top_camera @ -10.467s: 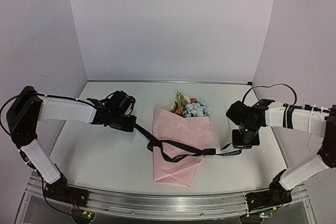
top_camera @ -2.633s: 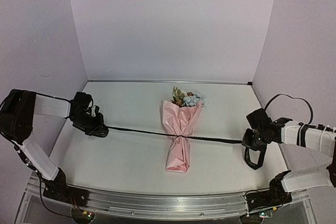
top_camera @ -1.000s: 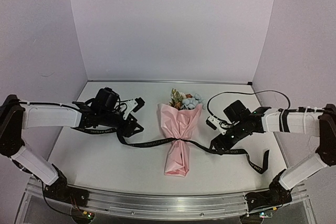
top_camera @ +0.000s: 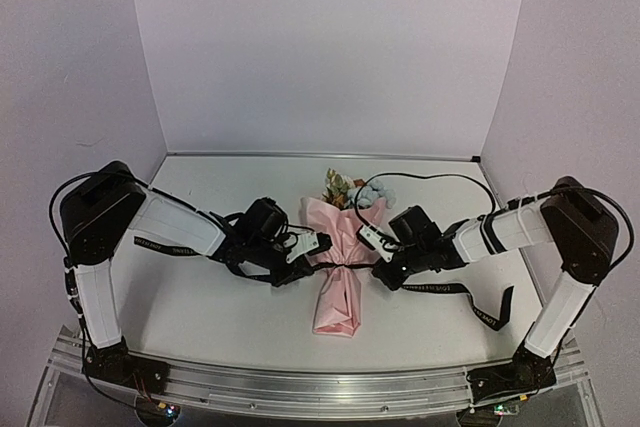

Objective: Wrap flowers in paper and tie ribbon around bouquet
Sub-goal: Tie the ribbon around the folded bouquet.

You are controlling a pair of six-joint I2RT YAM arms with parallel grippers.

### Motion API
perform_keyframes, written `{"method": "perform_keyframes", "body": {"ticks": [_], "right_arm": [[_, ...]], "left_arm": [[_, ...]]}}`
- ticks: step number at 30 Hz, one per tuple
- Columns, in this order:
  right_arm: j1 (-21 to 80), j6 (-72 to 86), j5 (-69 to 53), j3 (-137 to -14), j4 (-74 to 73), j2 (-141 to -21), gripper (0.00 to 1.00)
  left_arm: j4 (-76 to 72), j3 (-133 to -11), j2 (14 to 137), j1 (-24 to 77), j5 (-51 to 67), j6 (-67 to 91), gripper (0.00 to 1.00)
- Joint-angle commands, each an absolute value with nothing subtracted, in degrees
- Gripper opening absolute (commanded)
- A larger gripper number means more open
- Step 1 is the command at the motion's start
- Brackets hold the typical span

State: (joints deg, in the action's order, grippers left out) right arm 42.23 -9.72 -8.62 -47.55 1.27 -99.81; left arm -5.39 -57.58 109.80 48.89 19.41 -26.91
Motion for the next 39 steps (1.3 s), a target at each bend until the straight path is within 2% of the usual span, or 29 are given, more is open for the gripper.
{"method": "perform_keyframes", "body": {"ticks": [1,9,16,23,27,30,32,36,39], "right_arm": [[43.3,-5.4,-7.7,-45.2,2.4,-95.3,0.00],[48.0,-2.5,-3.7,-36.6,-2.6,-84.5,0.00],[52.6,3.8,3.8,-25.9,-2.5,-78.2,0.00],[53.5,7.1,2.3,-26.9,-5.3,-78.2,0.00],[53.5,8.4,3.4,-28.7,-7.3,-79.2,0.00],[53.5,9.2,3.8,-29.5,-7.6,-79.6,0.01],[53.5,9.4,3.9,-29.8,-7.9,-79.4,0.05],[53.5,9.0,3.4,-30.4,-9.2,-78.4,0.14],[53.5,8.5,3.0,-31.2,-10.5,-77.4,0.24]], "left_arm": [[-10.5,-55.1,107.1,50.1,14.4,-22.4,0.00],[-11.2,-46.5,96.6,53.2,8.0,-8.6,0.00],[-15.6,-34.2,87.4,55.5,4.8,-0.7,0.00],[-15.0,-33.6,85.3,57.0,7.4,-0.9,0.01],[-15.4,-34.2,85.0,57.0,7.6,-1.1,0.12],[-14.8,-35.3,86.5,57.1,7.8,-0.2,0.26],[-14.0,-35.4,87.0,57.1,7.2,1.6,0.35],[-10.9,-34.6,85.0,57.1,6.2,1.0,0.44],[-7.3,-35.3,84.3,57.1,6.8,-2.0,0.46]]}}
